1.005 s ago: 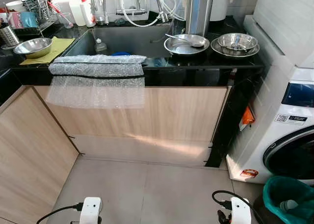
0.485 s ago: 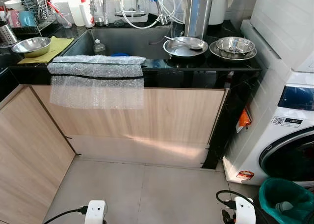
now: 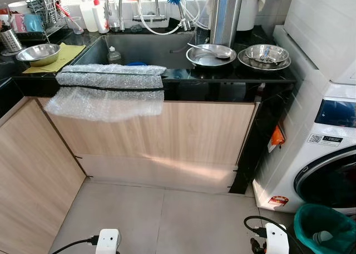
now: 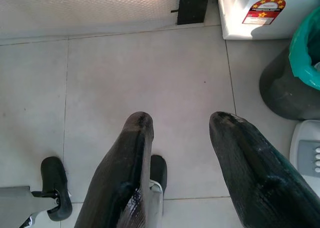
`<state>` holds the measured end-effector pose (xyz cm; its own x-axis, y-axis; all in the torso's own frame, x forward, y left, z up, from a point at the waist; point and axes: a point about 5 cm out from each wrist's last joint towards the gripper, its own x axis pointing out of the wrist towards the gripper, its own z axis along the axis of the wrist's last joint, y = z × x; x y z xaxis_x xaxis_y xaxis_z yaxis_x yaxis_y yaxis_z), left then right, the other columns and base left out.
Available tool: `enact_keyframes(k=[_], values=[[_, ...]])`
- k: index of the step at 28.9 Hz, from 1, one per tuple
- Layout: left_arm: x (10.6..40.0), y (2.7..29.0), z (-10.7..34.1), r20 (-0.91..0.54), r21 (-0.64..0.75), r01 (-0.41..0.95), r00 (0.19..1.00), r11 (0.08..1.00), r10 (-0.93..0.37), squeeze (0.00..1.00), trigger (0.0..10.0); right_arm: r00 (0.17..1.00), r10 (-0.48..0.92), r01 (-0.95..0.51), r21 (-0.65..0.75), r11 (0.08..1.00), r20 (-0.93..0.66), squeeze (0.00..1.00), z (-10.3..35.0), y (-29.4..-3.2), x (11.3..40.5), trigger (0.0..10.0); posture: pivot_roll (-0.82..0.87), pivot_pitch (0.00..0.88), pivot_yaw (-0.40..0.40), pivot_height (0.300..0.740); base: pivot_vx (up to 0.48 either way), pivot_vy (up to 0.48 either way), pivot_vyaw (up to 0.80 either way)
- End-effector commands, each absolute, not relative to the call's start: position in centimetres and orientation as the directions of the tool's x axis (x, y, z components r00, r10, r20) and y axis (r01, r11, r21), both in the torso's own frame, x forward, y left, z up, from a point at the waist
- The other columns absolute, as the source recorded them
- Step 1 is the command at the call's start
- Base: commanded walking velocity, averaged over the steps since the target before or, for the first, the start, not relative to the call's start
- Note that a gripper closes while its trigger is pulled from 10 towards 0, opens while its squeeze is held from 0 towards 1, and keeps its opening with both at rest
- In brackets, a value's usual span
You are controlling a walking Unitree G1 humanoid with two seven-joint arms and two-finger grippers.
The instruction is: Kitchen organization
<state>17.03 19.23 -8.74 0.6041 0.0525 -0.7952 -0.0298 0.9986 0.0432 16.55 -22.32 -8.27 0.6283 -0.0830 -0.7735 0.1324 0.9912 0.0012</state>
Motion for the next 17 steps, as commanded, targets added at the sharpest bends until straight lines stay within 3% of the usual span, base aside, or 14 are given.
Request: enact_keyframes(k=[1,17], values=[[17.15,20.00,-8.57,-0.789,0.086,-0.011,0.610,0.996,0.075,0.00,10.0,0.623,-0.074,0.124,0.005,0.992,-0.779,0.00,-8.34,-22.07,16.58,10.0,-0.06,0.000,0.030,0.740,0.000,0.000,0.00],[18.01,20.38,-8.05,-0.766,0.124,0.036,0.639,0.992,0.072,0.00,10.0,0.621,-0.073,0.124,0.006,0.992,-0.780,0.00,-8.38,-21.89,16.61,10.0,-0.05,0.000,0.035,0.740,0.000,0.000,0.00]])
